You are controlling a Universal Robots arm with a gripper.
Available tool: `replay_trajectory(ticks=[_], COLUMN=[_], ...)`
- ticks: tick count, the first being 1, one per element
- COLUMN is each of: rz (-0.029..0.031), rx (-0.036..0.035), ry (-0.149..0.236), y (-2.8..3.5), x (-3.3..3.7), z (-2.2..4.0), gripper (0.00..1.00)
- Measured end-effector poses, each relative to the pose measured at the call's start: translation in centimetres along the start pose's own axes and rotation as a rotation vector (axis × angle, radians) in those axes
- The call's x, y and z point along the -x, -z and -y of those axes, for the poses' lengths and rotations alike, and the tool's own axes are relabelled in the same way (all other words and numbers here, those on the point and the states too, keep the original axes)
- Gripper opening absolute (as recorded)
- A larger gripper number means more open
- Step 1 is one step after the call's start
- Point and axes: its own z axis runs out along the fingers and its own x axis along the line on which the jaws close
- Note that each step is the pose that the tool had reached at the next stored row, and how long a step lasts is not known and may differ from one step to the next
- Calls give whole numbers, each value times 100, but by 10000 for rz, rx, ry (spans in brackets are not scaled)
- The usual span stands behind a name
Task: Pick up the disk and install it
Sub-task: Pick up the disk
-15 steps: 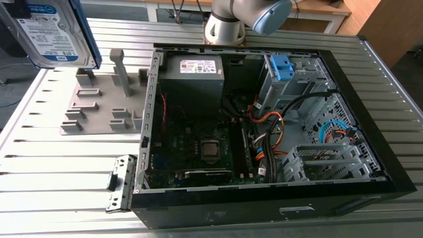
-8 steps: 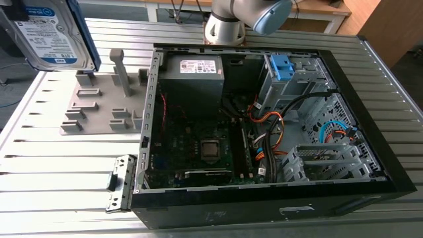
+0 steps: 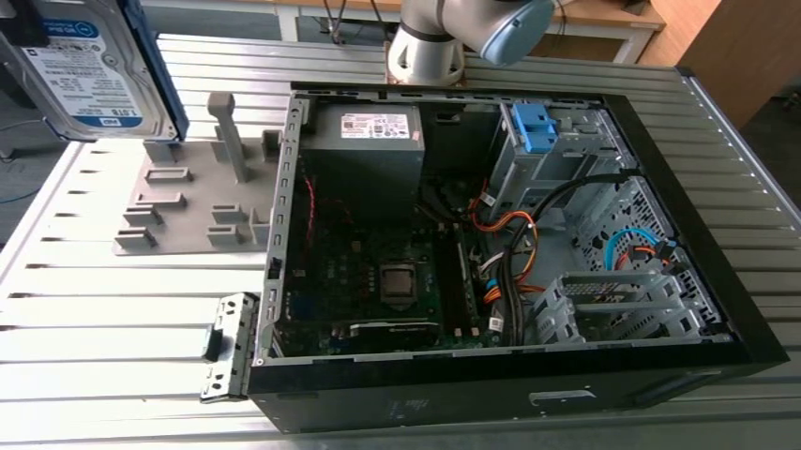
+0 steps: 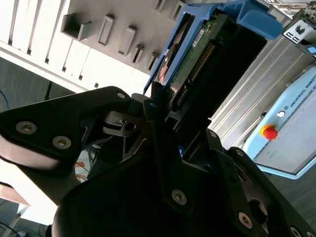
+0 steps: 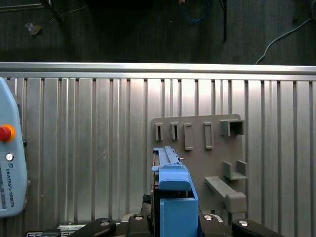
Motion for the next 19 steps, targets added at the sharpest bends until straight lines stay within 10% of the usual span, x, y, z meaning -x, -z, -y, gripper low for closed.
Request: replay_trajectory(ticks=[19], rz=[0], rx=[0], ry=[1], y=[4], x=[-106], z=[15], gripper=[36])
